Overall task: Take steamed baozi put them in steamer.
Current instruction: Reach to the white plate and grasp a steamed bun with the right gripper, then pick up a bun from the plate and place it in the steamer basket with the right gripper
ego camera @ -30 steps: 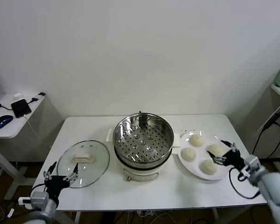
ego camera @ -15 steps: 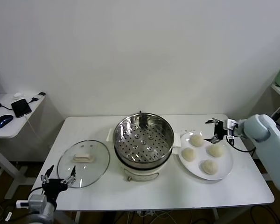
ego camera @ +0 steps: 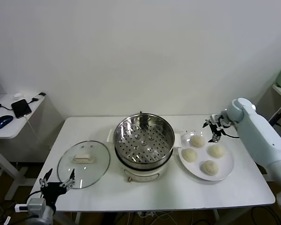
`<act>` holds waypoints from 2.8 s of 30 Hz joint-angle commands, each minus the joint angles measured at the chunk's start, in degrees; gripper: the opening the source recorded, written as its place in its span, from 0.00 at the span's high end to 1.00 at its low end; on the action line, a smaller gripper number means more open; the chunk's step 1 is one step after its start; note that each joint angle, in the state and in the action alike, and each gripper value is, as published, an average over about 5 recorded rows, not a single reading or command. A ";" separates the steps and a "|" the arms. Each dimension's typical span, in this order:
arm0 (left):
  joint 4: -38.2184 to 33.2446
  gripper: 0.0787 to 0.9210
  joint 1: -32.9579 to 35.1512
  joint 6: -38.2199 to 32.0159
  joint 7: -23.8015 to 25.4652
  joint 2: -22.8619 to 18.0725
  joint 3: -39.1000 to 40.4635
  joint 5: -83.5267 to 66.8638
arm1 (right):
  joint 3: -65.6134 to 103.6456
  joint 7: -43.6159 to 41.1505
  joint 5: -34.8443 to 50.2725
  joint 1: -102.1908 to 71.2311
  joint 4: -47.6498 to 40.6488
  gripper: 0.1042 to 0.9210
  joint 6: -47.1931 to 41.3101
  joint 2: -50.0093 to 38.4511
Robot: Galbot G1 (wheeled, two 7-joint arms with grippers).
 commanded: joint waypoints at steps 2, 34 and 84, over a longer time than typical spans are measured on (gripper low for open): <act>0.23 0.12 0.32 -0.18 -0.07 0.01 0.06 0.20 | -0.50 3.52 -4.99 2.64 -12.00 0.12 3.31 6.78; 0.62 0.12 0.52 -0.14 -0.16 -0.06 0.43 0.91 | 2.37 7.75 -7.82 1.33 -16.05 0.16 2.90 9.16; -2.57 0.12 1.92 -2.23 -2.80 -2.40 -0.76 1.85 | -49.67 -8.77 35.07 35.17 -8.37 0.41 38.00 26.60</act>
